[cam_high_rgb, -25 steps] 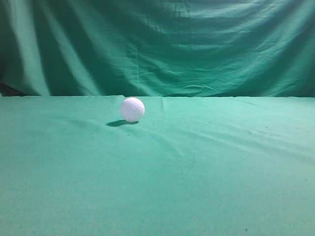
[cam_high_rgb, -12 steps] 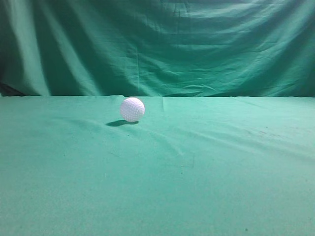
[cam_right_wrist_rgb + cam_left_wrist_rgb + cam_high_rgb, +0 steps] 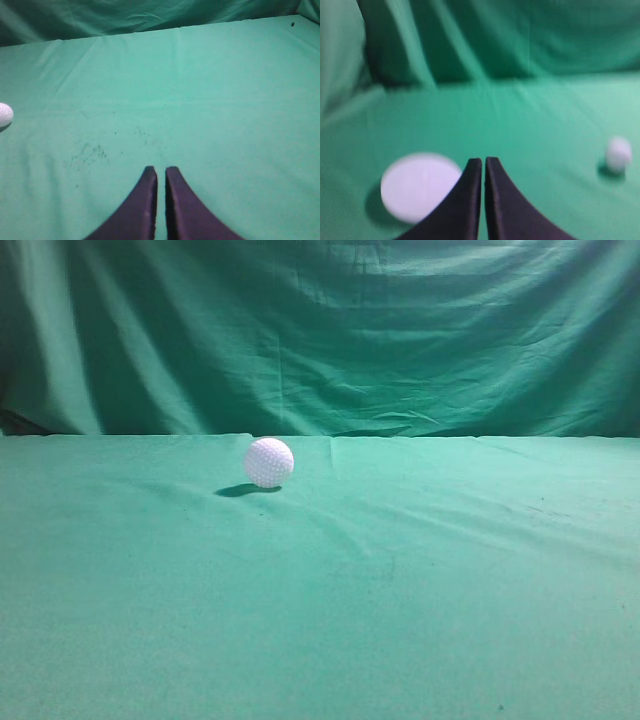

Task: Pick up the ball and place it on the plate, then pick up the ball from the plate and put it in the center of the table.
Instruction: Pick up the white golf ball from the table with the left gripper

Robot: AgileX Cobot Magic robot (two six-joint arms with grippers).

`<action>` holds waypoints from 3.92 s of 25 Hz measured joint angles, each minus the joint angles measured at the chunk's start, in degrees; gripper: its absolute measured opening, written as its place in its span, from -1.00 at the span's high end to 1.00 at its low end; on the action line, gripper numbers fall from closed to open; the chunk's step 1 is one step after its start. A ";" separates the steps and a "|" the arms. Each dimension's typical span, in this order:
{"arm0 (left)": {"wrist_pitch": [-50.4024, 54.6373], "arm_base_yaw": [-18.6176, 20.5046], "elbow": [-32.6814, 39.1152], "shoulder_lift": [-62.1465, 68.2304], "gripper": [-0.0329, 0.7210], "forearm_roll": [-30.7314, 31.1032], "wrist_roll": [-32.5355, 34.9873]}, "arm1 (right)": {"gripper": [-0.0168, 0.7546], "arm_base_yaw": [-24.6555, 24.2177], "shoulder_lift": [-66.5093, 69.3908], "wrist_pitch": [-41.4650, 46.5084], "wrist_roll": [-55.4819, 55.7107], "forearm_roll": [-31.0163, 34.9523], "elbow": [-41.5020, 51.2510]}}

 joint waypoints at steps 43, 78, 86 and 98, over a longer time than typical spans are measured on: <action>37.34 0.00 -41.68 41.66 0.91 -11.51 4.87 | 0.83 0.00 0.00 0.00 0.00 0.00 0.00; 43.19 -23.64 -87.82 112.88 -0.39 -2.04 2.50 | 0.83 0.00 0.00 0.00 0.00 0.00 0.00; 44.69 -23.64 -95.33 121.26 -0.64 -1.15 1.52 | 0.83 0.00 0.00 0.00 0.00 0.00 0.00; 46.37 -23.64 -98.25 124.98 0.00 -0.17 1.52 | 0.83 0.00 0.00 0.00 0.00 0.00 0.00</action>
